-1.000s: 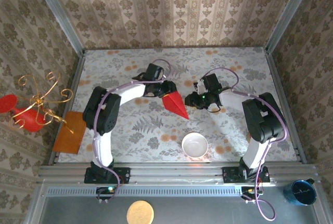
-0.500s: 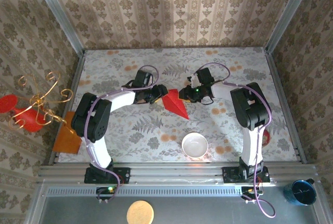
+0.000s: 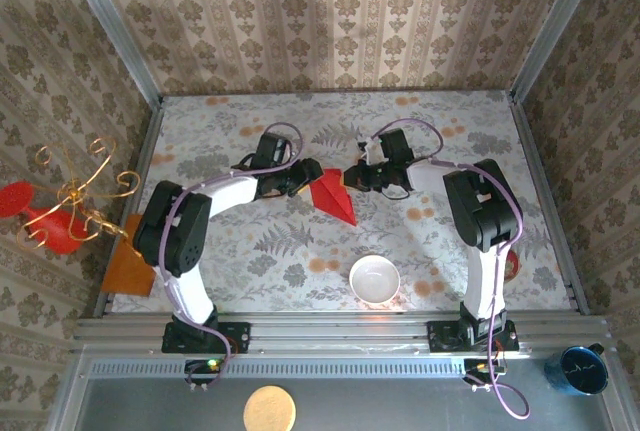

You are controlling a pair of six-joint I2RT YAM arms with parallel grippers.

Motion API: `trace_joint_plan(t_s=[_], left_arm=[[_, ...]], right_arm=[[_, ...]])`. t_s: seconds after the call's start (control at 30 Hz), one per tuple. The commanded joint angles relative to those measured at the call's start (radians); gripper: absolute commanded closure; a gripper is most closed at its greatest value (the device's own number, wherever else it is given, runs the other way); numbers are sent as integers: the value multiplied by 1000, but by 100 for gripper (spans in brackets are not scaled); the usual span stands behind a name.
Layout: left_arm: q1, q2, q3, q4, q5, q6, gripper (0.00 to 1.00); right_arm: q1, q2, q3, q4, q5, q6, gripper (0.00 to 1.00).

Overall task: Fold a paper plane with a square sheet of paper (pick it up from the middle)
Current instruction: Turn over the paper at the center of the table.

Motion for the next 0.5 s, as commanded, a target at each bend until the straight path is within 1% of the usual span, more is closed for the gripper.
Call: trace_joint_plan(t_s=[0.0,0.13,0.23,0.4,0.47], left_arm=[[-6,-78,-36,107,46,-9,41],[-28,-123,-52,174,88,14,38],[-50,-149,-55,198,93,23,35],[-60,-170,-59,253,134,-24,33],[-63,-169,-49,253,142,-33,33]], right_arm=[[-11,-85,-20,154,-58,83,98],[-13,-132,-37,262,-91,187,99],[-14,-156,-51,353,-114,275,99],[-13,-192,-91,471,-131,392,98],[-15,-211,-106,490,-132,410,98]])
